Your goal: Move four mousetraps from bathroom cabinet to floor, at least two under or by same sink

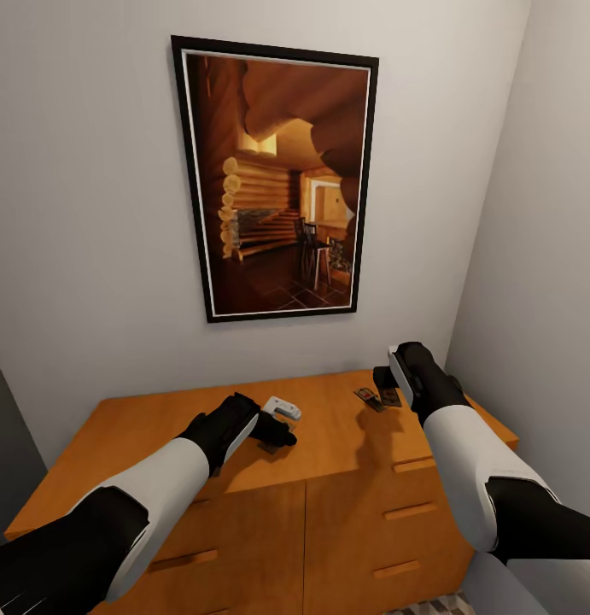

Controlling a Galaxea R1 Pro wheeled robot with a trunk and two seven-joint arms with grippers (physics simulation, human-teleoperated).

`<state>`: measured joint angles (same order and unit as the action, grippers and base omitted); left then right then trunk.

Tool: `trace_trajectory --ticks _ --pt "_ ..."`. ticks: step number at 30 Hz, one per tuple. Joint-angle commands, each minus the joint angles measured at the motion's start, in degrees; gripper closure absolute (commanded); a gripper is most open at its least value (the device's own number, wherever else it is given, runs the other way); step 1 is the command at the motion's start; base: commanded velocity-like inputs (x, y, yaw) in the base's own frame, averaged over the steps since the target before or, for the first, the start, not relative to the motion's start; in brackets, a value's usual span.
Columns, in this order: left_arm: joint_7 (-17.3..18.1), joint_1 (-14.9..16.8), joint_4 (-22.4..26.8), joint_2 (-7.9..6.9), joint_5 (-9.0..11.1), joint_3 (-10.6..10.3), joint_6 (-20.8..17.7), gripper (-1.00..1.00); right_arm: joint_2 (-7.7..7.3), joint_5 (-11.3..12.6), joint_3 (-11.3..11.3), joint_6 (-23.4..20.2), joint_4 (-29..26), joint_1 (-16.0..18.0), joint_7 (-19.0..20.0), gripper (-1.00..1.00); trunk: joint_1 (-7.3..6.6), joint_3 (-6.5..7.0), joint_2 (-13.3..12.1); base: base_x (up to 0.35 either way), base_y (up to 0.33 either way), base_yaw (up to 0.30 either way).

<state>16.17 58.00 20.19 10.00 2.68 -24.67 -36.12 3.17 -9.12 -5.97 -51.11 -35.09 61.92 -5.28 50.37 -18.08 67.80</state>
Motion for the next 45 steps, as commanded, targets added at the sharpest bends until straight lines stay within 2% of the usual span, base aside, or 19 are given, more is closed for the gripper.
trace_trajectory --ticks 1,20,21,45 --pt "0.0 0.0 -0.1 0.0 -0.1 -0.4 -0.3 -1.0 0.08 -0.5 -0.4 -0.2 -0.1 0.0 0.3 1.0 0.01 -0.09 0.0 0.0 0.0 0.0" --pt "0.1 0.0 -0.1 0.0 0.2 -0.3 0.1 -1.0 0.08 -0.5 -0.4 -0.2 -0.1 0.0 0.3 1.0 0.01 -0.09 0.0 0.0 0.0 0.0" --pt "0.2 0.0 -0.1 0.0 0.2 -0.3 0.1 1.0 0.08 -0.5 -0.4 -0.2 -0.1 0.0 0.3 1.0 0.01 -0.09 0.0 0.0 0.0 0.0" --pt "0.2 0.0 -0.1 0.0 0.2 -0.2 0.1 1.0 0.08 -0.5 -0.4 -0.2 -0.1 0.0 0.3 1.0 0.01 -0.09 0.0 0.0 0.0 0.0"
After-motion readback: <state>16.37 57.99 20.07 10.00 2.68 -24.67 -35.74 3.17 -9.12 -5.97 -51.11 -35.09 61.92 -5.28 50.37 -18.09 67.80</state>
